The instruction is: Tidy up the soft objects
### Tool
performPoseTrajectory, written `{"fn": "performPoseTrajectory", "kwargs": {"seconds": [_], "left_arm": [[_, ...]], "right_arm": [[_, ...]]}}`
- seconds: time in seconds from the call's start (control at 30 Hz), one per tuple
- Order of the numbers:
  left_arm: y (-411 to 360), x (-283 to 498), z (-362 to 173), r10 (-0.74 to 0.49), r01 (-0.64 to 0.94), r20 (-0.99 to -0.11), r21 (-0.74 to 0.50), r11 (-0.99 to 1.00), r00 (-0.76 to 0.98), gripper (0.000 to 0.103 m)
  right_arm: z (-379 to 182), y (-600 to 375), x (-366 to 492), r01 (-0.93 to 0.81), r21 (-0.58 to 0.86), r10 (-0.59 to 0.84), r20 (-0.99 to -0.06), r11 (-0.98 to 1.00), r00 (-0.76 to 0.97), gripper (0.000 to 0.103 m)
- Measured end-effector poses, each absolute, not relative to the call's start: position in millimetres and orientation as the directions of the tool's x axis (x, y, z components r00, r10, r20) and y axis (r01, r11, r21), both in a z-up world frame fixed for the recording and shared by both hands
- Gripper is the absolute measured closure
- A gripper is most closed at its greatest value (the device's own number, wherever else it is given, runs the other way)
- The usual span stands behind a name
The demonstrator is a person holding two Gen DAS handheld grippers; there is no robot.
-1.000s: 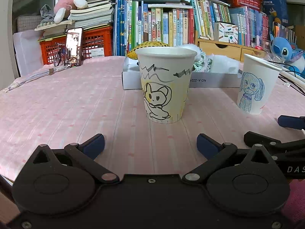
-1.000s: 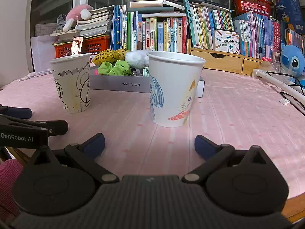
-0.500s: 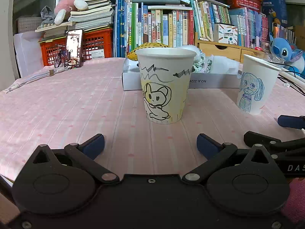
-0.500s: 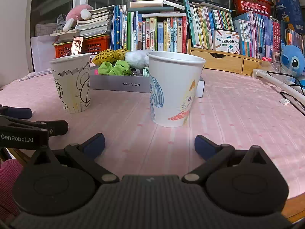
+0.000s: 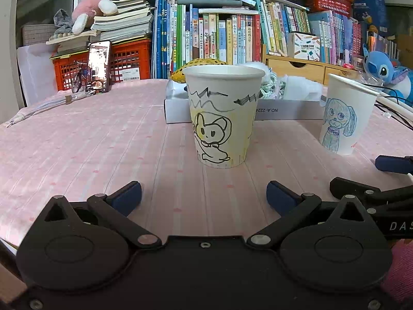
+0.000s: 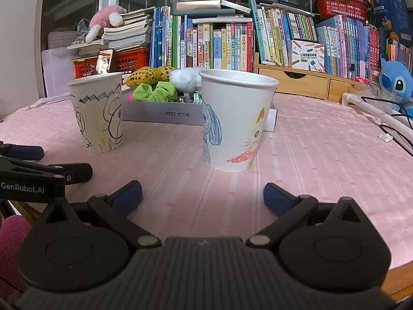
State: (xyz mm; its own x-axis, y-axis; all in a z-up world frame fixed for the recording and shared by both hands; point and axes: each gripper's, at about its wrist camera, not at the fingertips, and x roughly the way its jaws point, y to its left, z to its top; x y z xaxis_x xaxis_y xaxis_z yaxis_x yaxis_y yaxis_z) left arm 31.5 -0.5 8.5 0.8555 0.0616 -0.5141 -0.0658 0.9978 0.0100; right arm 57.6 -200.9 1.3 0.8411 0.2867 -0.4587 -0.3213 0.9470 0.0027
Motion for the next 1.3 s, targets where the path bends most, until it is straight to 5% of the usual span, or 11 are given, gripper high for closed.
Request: {"fn": "performPoseTrajectory", "kwargs": {"seconds": [1.3], "left_arm": [[1.1,31.0,8.5,0.054,-0.057,-0.508,0.009,0.998,0.860,0.000]], "right_arm": [[1.4,-201.0,57.6,-0.322,0.003,0.287,-0.459,0.947,0.841,0.000]]}}
